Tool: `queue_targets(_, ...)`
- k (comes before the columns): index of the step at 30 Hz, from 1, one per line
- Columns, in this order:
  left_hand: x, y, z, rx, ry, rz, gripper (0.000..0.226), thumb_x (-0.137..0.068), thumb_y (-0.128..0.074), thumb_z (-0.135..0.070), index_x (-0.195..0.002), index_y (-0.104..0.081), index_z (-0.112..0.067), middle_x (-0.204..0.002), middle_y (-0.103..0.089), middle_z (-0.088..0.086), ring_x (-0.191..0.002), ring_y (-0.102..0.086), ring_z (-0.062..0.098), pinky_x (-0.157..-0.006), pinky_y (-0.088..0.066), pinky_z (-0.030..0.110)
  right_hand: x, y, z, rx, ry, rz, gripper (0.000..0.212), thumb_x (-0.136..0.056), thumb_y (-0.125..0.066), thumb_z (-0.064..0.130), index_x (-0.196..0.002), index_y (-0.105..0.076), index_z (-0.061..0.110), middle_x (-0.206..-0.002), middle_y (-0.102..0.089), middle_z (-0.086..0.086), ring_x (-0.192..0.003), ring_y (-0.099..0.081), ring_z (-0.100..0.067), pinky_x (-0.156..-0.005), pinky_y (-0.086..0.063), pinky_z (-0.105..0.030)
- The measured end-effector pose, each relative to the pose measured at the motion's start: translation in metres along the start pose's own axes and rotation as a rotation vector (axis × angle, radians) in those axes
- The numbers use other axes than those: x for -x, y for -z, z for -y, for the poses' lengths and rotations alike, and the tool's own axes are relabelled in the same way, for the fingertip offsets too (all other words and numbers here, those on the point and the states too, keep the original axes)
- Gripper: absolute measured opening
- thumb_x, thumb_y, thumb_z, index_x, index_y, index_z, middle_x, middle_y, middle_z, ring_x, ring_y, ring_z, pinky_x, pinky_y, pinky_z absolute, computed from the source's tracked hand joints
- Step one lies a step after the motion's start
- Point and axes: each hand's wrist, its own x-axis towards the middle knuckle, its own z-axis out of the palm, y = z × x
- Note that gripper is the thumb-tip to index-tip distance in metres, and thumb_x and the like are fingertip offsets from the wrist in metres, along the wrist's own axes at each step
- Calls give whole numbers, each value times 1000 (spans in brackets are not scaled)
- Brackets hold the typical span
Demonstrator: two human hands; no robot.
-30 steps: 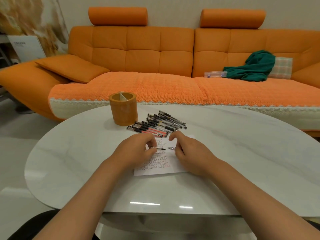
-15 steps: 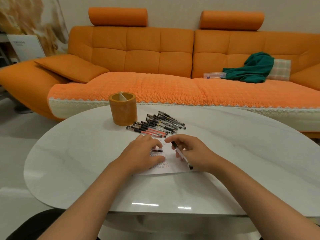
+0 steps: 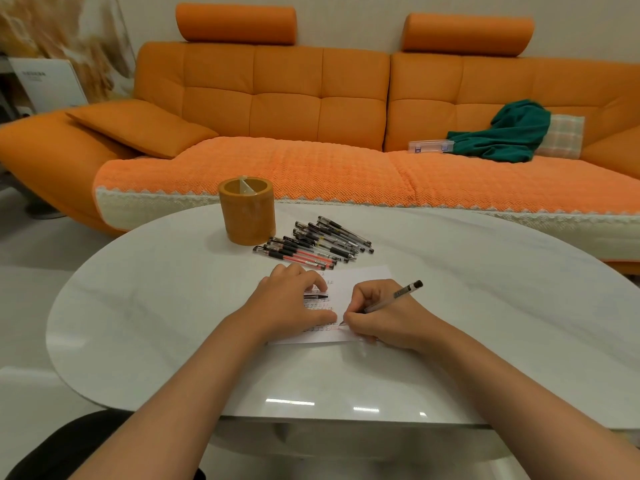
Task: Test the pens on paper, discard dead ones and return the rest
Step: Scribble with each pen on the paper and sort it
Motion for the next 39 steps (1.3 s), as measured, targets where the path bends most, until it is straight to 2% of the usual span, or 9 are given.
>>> queue_targets(3, -1, 0, 0, -5, 7, 10, 56, -76, -66, -72, -124, -53, -46, -131, -47, -11, -123, -39, 14, -104, -41, 38, 0, -1, -2, 19, 15, -11, 14, -80, -63, -6, -72, -58, 4, -51, -60, -11, -42, -54, -19, -44, -42, -24)
queue_targets(7, -2, 1, 0, -4, 12, 21, 56, -76, -66, -72, -125, -54, -45, -132, -48, -9, -124, -39, 15, -104, -41, 39, -1, -1, -4, -4, 8, -29, 26, -82, -64, -5, -66, -53, 11, -48, -56, -7, -39, -51, -19, -40, -39, -22)
queue_targets(10, -3, 1, 0, -14, 16, 24, 56, -76, -66, -72, -124, -54, -46, -131, -48, -9, -123, -39, 15, -103, -41, 39, -2, -3, -7, 31, 23, -31, 26, -82, -66, -2, -65, -55, 13, -50, -57, -5, -43, -52, -20, -43, -40, -23)
queue_targets(17, -2, 2, -1, -25, 28, 31, 58, -76, -67, -72, -126, -53, -45, -133, -48, -8, -124, -40, 16, -104, -42, 39, -2, -2, -7, 112, 58, -47, 26, -80, -67, -2, -64, -53, 13, -50, -54, 8, -44, -48, -9, -44, -38, -20)
queue_targets(21, -1, 3, -2, -21, 27, 31, 57, -77, -67, -71, -126, -53, -45, -132, -48, -8, -123, -39, 16, -103, -41, 39, -1, -2, -8, 111, 63, -29, 25, -80, -67, -2, -63, -54, 11, -52, -54, 4, -45, -45, -10, -44, -36, -20)
queue_targets(28, -1, 4, -3, -23, 33, 36, 58, -77, -67, -71, -126, -53, -45, -133, -48, -8, -124, -39, 16, -104, -41, 39, -2, -3, -10, 115, 76, -37, 23, -80, -66, -3, -65, -53, 10, -48, -50, 12, -43, -42, -6, -43, -35, -19)
queue_targets(34, 0, 4, -3, -9, 28, 35, 57, -76, -68, -71, -125, -52, -45, -129, -48, -9, -123, -39, 15, -103, -40, 39, -1, -1, -11, 84, 84, -1, 19, -80, -67, -1, -67, -53, 1, -56, -55, -4, -48, -47, -14, -44, -36, -22)
queue_targets(39, 1, 4, -4, -16, 33, 36, 58, -77, -67, -71, -126, -52, -45, -131, -48, -9, -124, -39, 16, -104, -41, 39, -2, -2, -10, 59, 52, -41, 20, -79, -66, -3, -66, -52, 3, -53, -53, 2, -46, -47, -12, -45, -37, -22)
